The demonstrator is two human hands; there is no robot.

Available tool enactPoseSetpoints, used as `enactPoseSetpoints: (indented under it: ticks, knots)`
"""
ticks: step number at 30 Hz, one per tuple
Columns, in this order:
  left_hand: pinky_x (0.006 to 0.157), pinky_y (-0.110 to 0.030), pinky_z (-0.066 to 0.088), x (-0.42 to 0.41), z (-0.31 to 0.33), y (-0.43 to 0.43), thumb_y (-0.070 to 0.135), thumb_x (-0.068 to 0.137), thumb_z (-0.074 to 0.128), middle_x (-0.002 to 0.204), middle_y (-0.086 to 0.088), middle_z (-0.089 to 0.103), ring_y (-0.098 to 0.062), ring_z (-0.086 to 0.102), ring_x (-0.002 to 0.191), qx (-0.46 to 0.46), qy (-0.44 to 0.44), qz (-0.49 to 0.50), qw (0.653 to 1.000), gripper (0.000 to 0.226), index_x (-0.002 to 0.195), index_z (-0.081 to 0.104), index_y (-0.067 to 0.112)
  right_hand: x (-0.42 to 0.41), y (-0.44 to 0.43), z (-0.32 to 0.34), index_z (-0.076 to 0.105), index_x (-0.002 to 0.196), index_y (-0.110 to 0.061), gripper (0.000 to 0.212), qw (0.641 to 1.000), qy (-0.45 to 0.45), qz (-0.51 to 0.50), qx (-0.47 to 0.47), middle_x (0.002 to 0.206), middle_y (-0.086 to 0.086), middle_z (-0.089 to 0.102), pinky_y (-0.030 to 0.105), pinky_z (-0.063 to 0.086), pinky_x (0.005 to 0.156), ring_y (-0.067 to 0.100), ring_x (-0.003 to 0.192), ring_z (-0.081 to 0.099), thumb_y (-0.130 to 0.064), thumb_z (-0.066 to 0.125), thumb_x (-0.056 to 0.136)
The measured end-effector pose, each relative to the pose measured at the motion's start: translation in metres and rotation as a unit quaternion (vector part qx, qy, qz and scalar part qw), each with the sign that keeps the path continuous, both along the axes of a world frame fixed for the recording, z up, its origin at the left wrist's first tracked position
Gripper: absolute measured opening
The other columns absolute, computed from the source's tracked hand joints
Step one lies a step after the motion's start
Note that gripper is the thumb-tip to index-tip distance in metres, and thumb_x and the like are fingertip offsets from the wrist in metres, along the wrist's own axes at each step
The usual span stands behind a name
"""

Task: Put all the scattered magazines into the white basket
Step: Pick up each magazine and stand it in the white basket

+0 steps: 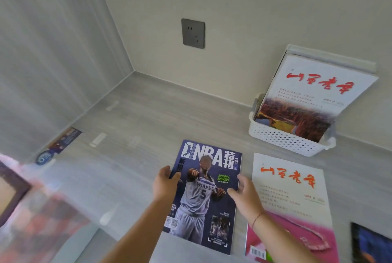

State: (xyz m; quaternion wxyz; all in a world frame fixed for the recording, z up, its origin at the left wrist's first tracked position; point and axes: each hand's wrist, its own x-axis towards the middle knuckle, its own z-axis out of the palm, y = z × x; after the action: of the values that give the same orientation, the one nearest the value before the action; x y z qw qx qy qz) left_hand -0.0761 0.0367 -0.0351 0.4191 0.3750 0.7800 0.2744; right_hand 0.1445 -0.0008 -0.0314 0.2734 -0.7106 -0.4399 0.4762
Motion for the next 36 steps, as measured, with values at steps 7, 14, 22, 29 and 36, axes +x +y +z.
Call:
enactPoseSetpoints:
  ticks: [7, 14, 22, 29, 36]
  knots:
    - [0.096, -0.044, 0.046, -0.019, 0.003, 0.013, 0.016, 0.083, 0.069, 0.123, -0.020, 0.061, -0.034, 0.058, 0.112, -0.036, -0.141, 0.063, 0.987, 0.044, 0.122, 0.056, 0.002, -0.002, -0.002, -0.008, 0.037, 0.136, -0.012, 0.061, 0.998, 0.053, -0.019, -0.016, 0.140, 0.010, 0.042, 0.016, 0.043, 0.080, 0.018, 0.120, 0.044, -0.012, 0.066, 0.082]
    - [0.056, -0.028, 0.054, -0.016, 0.016, 0.014, 0.003, 0.088, 0.059, 0.087, -0.013, 0.070, -0.023, 0.065, 0.068, -0.047, -0.226, -0.033, 0.972, 0.011, 0.099, 0.062, 0.002, 0.005, -0.003, -0.011, 0.047, 0.124, -0.021, 0.046, 0.988, 0.147, -0.053, -0.020, 0.128, 0.005, 0.055, 0.036, 0.054, 0.084, 0.018, 0.116, 0.054, -0.009, 0.064, 0.083]
    - [0.056, -0.027, 0.057, -0.005, 0.044, 0.019, -0.002, 0.088, 0.055, 0.077, -0.007, 0.075, -0.017, 0.070, 0.062, 0.059, -0.339, -0.091, 0.934, 0.013, 0.090, 0.061, 0.010, 0.016, 0.003, -0.004, 0.036, 0.116, -0.028, 0.050, 0.970, 0.216, -0.108, 0.006, 0.106, -0.009, 0.055, 0.018, 0.047, 0.063, 0.009, 0.096, 0.056, -0.013, 0.069, 0.081]
    - [0.063, -0.027, 0.059, 0.019, 0.083, 0.053, 0.000, 0.085, 0.057, 0.083, -0.005, 0.076, -0.015, 0.071, 0.069, 0.107, -0.374, -0.157, 0.908, 0.016, 0.099, 0.064, 0.006, 0.050, 0.016, 0.017, 0.064, 0.096, -0.007, 0.012, 0.962, 0.234, -0.136, 0.026, 0.094, 0.011, 0.072, 0.035, 0.059, 0.067, 0.018, 0.078, 0.071, -0.001, 0.058, 0.087]
    - [0.068, -0.021, 0.058, 0.099, 0.139, 0.124, 0.002, 0.088, 0.057, 0.075, 0.009, 0.075, -0.004, 0.068, 0.069, 0.183, -0.298, -0.214, 0.912, 0.018, 0.098, 0.070, 0.010, 0.142, 0.065, 0.100, 0.065, 0.097, -0.010, 0.021, 0.950, 0.175, -0.170, 0.195, 0.074, -0.010, 0.074, 0.026, 0.057, 0.061, 0.010, 0.067, 0.068, 0.005, 0.057, 0.085]
